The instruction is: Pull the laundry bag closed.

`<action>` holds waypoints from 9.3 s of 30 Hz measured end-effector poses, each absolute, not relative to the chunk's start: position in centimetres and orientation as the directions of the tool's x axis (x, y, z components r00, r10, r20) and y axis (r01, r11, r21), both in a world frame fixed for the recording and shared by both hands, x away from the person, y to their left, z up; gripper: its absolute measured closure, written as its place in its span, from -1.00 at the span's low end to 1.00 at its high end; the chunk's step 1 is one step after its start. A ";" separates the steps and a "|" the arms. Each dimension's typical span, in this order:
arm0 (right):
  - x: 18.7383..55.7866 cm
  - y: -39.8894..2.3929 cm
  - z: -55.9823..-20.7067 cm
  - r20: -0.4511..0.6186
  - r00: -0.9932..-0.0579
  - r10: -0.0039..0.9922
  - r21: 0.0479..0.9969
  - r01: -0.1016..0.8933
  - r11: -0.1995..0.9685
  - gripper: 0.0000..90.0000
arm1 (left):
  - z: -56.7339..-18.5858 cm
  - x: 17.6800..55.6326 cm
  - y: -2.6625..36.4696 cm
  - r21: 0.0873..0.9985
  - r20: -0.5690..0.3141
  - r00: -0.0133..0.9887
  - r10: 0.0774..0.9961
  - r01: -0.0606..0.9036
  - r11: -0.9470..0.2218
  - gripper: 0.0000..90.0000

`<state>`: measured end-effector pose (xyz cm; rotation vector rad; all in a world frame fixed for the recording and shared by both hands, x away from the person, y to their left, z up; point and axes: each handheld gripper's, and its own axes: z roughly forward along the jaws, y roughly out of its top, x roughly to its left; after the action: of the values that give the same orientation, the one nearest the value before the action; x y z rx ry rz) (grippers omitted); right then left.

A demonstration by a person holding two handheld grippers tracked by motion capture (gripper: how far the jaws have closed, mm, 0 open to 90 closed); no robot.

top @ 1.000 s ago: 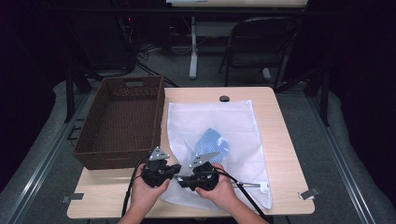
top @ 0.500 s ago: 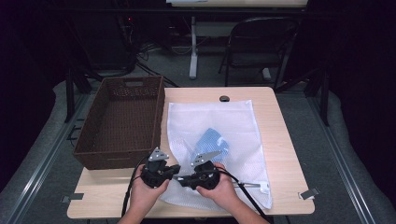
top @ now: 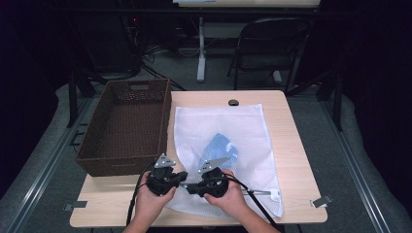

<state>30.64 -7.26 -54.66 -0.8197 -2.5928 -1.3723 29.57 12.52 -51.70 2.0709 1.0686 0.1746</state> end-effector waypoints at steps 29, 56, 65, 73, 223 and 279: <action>30.5 -7.2 -54.5 0.319 -0.856 0.407 0.733 0.495 0.467 0.93 | -51.8 29.0 13.1 0.695 -0.241 0.623 0.744 0.646 -0.316 0.66; 30.6 -7.2 -54.3 0.298 -0.860 0.413 0.743 0.481 0.466 0.93 | -51.5 27.6 14.4 0.684 -0.278 0.613 0.739 0.667 -0.296 0.52; 30.7 -7.3 -54.2 0.295 -0.860 0.417 0.747 0.479 0.460 0.93 | -51.9 27.6 14.5 0.669 -0.281 0.609 0.742 0.678 -0.304 0.57; 30.8 -7.3 -54.1 0.296 -0.860 0.417 0.754 0.478 0.451 0.93 | -52.3 27.7 14.7 0.652 -0.293 0.602 0.743 0.694 -0.305 0.51; 31.4 -16.6 -54.5 0.421 -0.569 0.707 0.477 0.801 0.361 0.93 | -51.2 27.4 14.8 0.651 -0.137 0.582 0.802 0.663 -0.370 0.91; 31.6 -21.6 -52.3 0.456 -0.418 0.786 0.306 0.903 0.303 0.93 | -51.4 27.5 14.8 0.617 -0.107 0.555 0.825 0.688 -0.383 0.91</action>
<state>31.63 -21.61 -52.32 -1.5513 -2.3493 -0.7768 27.51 14.83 -51.45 2.1734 1.2099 0.2886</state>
